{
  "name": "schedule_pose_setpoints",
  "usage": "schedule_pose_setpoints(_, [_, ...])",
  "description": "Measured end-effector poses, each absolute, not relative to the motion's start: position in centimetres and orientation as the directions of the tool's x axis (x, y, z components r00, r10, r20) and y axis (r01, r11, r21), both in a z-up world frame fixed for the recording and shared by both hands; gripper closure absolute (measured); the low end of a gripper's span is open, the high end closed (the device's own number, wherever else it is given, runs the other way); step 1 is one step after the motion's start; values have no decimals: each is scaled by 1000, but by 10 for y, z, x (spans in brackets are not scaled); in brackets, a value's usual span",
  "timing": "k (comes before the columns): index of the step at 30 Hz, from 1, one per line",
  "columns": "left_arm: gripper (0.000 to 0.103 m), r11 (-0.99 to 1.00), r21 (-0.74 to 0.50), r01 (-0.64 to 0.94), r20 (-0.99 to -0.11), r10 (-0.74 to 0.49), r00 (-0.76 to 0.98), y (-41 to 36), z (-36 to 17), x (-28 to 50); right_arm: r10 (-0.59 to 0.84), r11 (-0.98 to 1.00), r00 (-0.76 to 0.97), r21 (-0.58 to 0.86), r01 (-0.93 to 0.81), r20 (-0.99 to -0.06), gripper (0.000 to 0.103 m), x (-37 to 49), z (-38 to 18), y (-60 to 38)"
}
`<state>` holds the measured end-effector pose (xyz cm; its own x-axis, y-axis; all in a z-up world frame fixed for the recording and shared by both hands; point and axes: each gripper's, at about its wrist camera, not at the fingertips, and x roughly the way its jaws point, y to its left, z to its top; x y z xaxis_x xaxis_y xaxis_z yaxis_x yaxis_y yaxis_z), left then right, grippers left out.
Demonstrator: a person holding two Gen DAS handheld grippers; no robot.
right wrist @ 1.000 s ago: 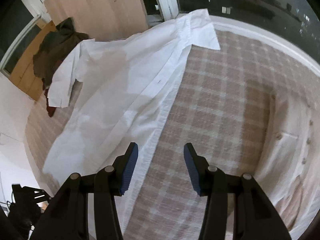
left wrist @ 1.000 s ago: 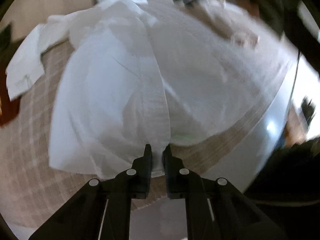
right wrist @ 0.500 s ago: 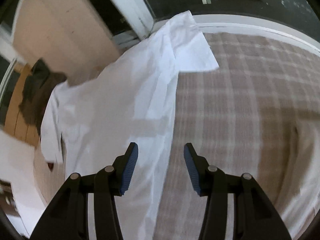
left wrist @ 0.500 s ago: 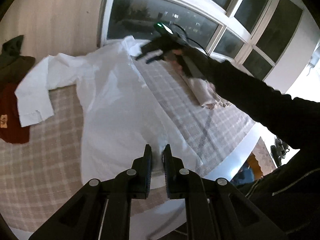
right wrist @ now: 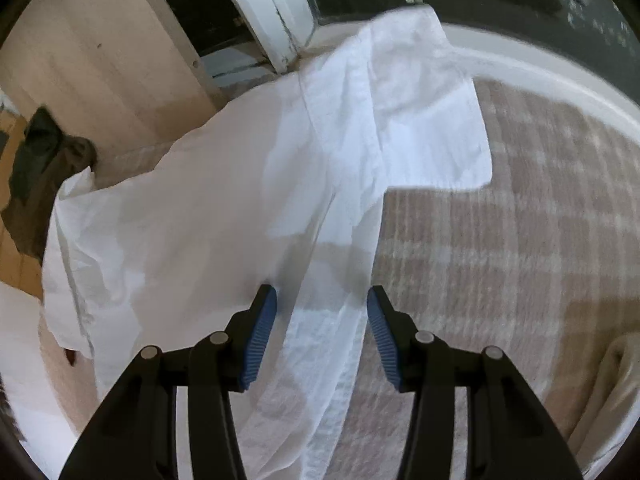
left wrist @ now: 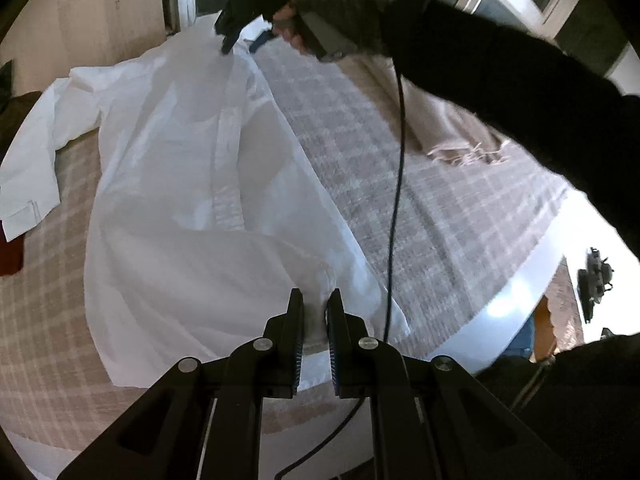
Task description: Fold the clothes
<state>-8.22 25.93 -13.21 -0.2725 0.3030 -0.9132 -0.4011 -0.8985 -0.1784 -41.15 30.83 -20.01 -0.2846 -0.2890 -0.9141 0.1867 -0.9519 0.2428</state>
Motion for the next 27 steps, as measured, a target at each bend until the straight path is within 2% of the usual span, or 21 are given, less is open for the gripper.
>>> schedule_pose_setpoints(2, [93, -896, -168, -411, -919, 293, -265, 268, -138, -84, -291, -952, -303, 242, 190, -907, 90, -414, -195, 313])
schedule_pose_setpoints(3, [93, -894, -173, -414, -918, 299, -261, 270, -138, -84, -296, -951, -311, 247, 187, -903, 95, -415, -192, 316])
schedule_pose_setpoints(14, [93, -884, -227, -409, -903, 348, -253, 271, -134, -81, -264, -956, -388, 187, 226, -883, 99, -426, -158, 336])
schedule_pose_setpoints(16, [93, -891, -232, -389, -901, 348, -259, 265, -132, -81, -279, -950, -365, 201, 237, -888, 97, -427, -157, 341])
schedule_pose_setpoints(18, [93, -901, -236, -365, -900, 344, -268, 257, -130, -83, -284, -949, -332, 216, 228, -899, 81, -426, -160, 341])
schedule_pose_setpoints(21, [93, -914, -227, -336, -902, 327, -282, 246, -128, -86, -301, -949, -328, 249, 192, -896, 64, -428, -164, 351])
schedule_pose_setpoints(25, [93, -920, -227, -319, -900, 323, -291, 242, -127, -89, -388, -920, -279, 352, 174, -878, 63, -425, -174, 353])
schedule_pose_setpoints(27, [93, -921, -225, -319, -900, 322, -293, 243, -127, -89, -387, -918, -245, 344, 199, -889, 63, -422, -179, 343])
